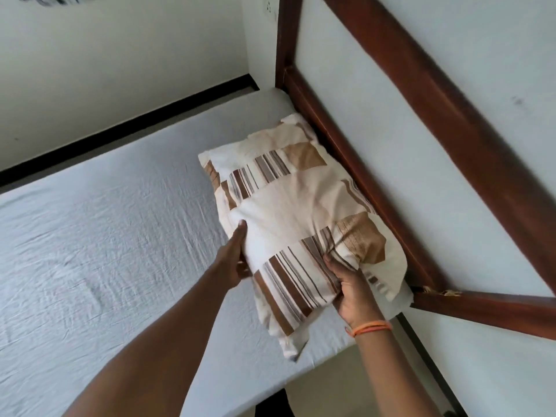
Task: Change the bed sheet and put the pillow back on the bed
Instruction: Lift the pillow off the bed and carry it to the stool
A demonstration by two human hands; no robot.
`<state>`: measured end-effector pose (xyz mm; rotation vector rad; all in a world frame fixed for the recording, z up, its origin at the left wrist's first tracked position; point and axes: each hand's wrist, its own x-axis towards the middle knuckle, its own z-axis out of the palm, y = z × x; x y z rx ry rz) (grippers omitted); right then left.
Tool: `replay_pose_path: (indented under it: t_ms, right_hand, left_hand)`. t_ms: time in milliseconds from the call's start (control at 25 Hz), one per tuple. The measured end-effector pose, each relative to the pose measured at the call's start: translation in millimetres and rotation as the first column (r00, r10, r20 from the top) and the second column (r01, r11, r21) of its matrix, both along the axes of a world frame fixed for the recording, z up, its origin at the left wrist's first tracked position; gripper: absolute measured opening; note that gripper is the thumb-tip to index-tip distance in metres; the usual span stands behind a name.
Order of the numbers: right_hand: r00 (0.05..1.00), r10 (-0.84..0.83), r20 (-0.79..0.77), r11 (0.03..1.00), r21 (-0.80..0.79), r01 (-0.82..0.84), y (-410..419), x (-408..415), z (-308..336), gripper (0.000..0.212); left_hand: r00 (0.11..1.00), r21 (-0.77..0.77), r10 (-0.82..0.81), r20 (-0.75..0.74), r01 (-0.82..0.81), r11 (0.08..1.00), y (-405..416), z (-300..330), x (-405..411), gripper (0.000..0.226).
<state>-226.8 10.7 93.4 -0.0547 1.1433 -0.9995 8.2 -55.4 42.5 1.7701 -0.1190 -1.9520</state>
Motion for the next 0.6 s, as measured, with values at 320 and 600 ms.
replay_pose_path:
  t_ms: [320,600]
  right_hand:
    - [-0.124,0.716,-0.687,0.541,0.659,-0.523,66.8,5.6,120.1,0.052]
    - [-0.384,0.413,-0.826,0.417,0.546,-0.726,91.2,177.3,143.8,0.129]
  left_hand:
    - [0.783,-0.251,0.032,0.621,0.16,0.955,9.4,103.0,2.9,0.023]
    - [0.662,-0.321,0.143,0.735,0.155,0.934,83.1,197.4,32.5,0.027]
